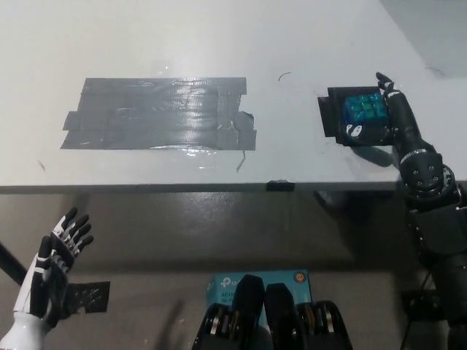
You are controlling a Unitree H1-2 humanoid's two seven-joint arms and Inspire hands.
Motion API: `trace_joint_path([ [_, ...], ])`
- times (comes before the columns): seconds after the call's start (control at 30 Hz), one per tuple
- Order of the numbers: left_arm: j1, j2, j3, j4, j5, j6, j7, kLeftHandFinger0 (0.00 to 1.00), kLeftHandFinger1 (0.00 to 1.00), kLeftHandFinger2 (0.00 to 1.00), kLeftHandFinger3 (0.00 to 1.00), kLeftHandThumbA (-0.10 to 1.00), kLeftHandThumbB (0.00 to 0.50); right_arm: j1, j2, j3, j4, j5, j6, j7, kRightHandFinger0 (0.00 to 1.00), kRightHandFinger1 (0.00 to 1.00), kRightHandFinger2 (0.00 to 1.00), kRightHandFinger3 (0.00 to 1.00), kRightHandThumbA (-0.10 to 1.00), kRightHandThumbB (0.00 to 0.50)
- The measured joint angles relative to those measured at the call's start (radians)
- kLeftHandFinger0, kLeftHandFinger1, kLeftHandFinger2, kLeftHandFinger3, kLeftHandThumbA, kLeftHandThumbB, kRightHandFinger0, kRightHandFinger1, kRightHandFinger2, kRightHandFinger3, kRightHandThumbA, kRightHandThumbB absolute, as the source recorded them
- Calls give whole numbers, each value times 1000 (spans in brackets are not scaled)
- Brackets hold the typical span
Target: A rubick's cube is kept in the black marked spot on the table and the robot uses its right arm to pick it up and hands it to a person
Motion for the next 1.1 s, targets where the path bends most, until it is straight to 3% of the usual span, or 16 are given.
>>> trace_joint_path([
  [0.13, -4, 0, 0, 0, -5, 0, 0, 1000, 1000, 1000, 1000, 1000, 274, 0, 0, 1, 11, 1, -3, -7, 1000, 1000, 1000, 1000, 849, 416],
  [0.37, -5, 0, 0, 0, -7, 0, 0, 1000, 1000, 1000, 1000, 984, 270, 0, 0, -7, 27, 22, -5, -8, 1000, 1000, 1000, 1000, 834, 412],
  [0.77, -14, 0, 0, 0, -10, 1, 0, 1000, 1000, 1000, 1000, 910, 213, -41, 4, -15, 116, 58, -20, -5, 1000, 1000, 1000, 1000, 830, 394],
  [0.93, -17, 0, 0, 0, -11, 1, 0, 1000, 1000, 1000, 1000, 924, 211, -86, 4, -9, 197, 67, -53, -4, 1000, 1000, 1000, 1000, 846, 444],
  [1.03, -18, 0, 1, 0, -11, 1, 0, 1000, 1000, 1000, 1000, 921, 199, -99, 4, 3, 232, 64, -68, -10, 1000, 1000, 1000, 1000, 782, 458],
  [1.07, -19, 0, 1, 0, -11, 1, 0, 1000, 1000, 1000, 1000, 921, 198, -100, 4, 4, 235, 64, -70, -12, 1000, 1000, 1000, 1000, 743, 439],
  [1.1, -19, 0, 1, 0, -12, 1, 0, 1000, 1000, 1000, 1000, 920, 197, -108, 4, 8, 256, 63, -79, -23, 944, 1000, 1000, 1000, 730, 438],
])
